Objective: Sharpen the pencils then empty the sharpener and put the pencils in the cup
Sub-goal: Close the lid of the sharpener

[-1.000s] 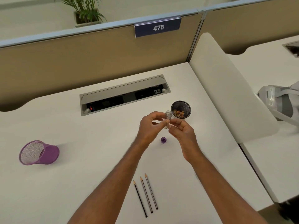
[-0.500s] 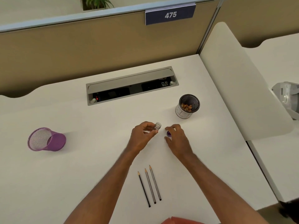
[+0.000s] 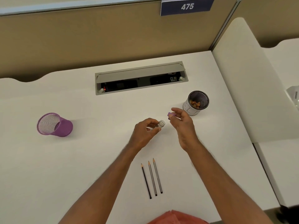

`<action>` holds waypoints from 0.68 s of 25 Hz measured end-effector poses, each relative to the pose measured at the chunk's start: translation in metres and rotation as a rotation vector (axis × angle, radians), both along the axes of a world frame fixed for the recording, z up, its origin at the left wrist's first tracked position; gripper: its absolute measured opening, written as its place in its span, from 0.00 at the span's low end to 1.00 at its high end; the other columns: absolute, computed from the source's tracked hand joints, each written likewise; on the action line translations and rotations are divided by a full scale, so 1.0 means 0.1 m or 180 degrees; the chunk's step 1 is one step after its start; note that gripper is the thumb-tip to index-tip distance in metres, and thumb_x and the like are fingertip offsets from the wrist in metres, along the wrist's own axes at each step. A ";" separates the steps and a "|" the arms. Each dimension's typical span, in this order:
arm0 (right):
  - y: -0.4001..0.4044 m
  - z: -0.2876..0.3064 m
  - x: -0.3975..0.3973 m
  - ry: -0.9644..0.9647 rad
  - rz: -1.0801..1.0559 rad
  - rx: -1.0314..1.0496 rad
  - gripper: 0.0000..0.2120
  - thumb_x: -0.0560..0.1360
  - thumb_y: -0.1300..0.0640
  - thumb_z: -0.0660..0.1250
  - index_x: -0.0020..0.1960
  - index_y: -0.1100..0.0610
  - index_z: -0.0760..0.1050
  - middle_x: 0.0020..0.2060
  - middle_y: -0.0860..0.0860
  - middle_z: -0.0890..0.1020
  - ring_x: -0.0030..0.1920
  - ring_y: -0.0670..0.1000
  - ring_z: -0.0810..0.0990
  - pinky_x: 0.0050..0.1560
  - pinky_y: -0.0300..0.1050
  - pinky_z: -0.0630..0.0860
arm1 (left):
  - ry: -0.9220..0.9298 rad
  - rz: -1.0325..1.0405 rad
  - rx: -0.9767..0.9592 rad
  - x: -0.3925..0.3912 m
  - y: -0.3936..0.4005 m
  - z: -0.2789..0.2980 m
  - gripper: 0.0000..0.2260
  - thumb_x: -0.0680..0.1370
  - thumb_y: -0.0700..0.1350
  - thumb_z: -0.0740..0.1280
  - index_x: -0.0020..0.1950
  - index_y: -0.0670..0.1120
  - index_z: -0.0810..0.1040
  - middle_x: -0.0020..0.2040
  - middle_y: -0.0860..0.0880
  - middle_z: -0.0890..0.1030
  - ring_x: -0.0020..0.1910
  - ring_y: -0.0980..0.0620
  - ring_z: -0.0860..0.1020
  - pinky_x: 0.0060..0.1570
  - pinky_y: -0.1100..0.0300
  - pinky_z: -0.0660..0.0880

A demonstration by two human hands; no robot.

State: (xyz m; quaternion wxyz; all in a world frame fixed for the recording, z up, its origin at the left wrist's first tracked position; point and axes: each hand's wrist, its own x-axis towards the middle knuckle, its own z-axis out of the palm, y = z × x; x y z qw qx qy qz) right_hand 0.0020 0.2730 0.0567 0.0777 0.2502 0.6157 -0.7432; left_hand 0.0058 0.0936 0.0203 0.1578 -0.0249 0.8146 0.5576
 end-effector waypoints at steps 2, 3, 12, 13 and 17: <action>-0.04 0.05 0.01 -0.0035 0.0073 -0.0326 0.13 0.79 0.61 0.71 0.60 0.49 0.81 0.53 0.49 0.84 0.55 0.46 0.82 0.57 0.42 0.74 | 0.0058 0.0045 0.0029 0.00 -0.01 0.03 0.07 0.75 0.48 0.75 0.51 0.57 0.83 0.48 0.62 0.85 0.49 0.61 0.82 0.53 0.56 0.80; -0.06 0.06 0.02 -0.0048 0.0062 -0.0412 0.13 0.79 0.62 0.71 0.61 0.51 0.81 0.54 0.50 0.84 0.56 0.47 0.81 0.58 0.43 0.74 | 0.0095 0.0057 0.0041 0.00 -0.02 0.05 0.07 0.75 0.48 0.75 0.51 0.57 0.83 0.48 0.62 0.85 0.49 0.61 0.82 0.52 0.55 0.80; -0.06 0.12 0.14 0.0179 0.0466 0.0118 0.13 0.78 0.59 0.73 0.61 0.50 0.83 0.55 0.48 0.87 0.58 0.47 0.83 0.64 0.44 0.77 | 0.0331 0.0072 -0.0024 -0.01 -0.10 0.12 0.09 0.75 0.46 0.76 0.53 0.55 0.83 0.48 0.59 0.84 0.48 0.59 0.82 0.49 0.58 0.81; -0.06 0.12 0.14 0.0185 0.0517 0.0164 0.13 0.78 0.59 0.73 0.61 0.50 0.83 0.55 0.48 0.87 0.58 0.46 0.83 0.62 0.43 0.77 | 0.0351 0.0067 -0.0028 -0.01 -0.10 0.12 0.09 0.75 0.46 0.76 0.53 0.56 0.83 0.48 0.59 0.84 0.48 0.59 0.82 0.49 0.58 0.81; -0.06 0.07 0.14 0.0216 0.0675 0.0377 0.12 0.78 0.59 0.73 0.61 0.50 0.82 0.54 0.46 0.87 0.58 0.50 0.82 0.60 0.42 0.77 | 0.0462 0.0025 -0.0030 -0.01 -0.08 0.15 0.11 0.75 0.44 0.76 0.55 0.55 0.83 0.50 0.58 0.84 0.48 0.57 0.81 0.48 0.60 0.81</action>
